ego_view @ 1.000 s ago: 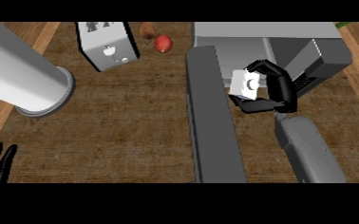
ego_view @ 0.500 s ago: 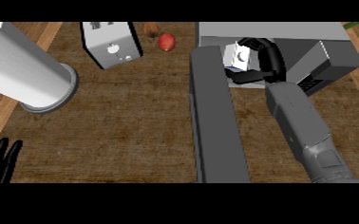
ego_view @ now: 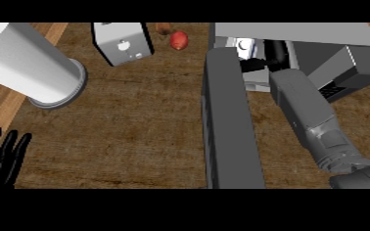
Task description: Pick up the milk, place it into the microwave and close the microwave
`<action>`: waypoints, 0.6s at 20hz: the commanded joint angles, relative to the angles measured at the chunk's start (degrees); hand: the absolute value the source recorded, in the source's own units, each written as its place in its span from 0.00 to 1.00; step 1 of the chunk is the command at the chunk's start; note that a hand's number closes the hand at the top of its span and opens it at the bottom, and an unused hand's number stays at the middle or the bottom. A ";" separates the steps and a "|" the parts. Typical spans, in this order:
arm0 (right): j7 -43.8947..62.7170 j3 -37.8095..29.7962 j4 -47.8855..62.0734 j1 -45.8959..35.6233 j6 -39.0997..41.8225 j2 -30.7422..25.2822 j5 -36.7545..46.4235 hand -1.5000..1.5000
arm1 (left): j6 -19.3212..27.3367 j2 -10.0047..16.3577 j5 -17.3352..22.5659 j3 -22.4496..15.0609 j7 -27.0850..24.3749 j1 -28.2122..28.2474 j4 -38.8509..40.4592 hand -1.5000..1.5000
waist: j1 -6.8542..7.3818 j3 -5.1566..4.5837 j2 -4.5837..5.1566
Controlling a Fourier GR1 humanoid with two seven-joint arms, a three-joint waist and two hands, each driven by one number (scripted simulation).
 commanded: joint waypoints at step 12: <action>2.91 -5.15 8.29 -6.82 -17.80 -2.20 -1.06 1.00 | 1.01 0.13 -2.86 -1.46 0.72 -4.03 1.13 0.00 | 3.36 0.13 2.00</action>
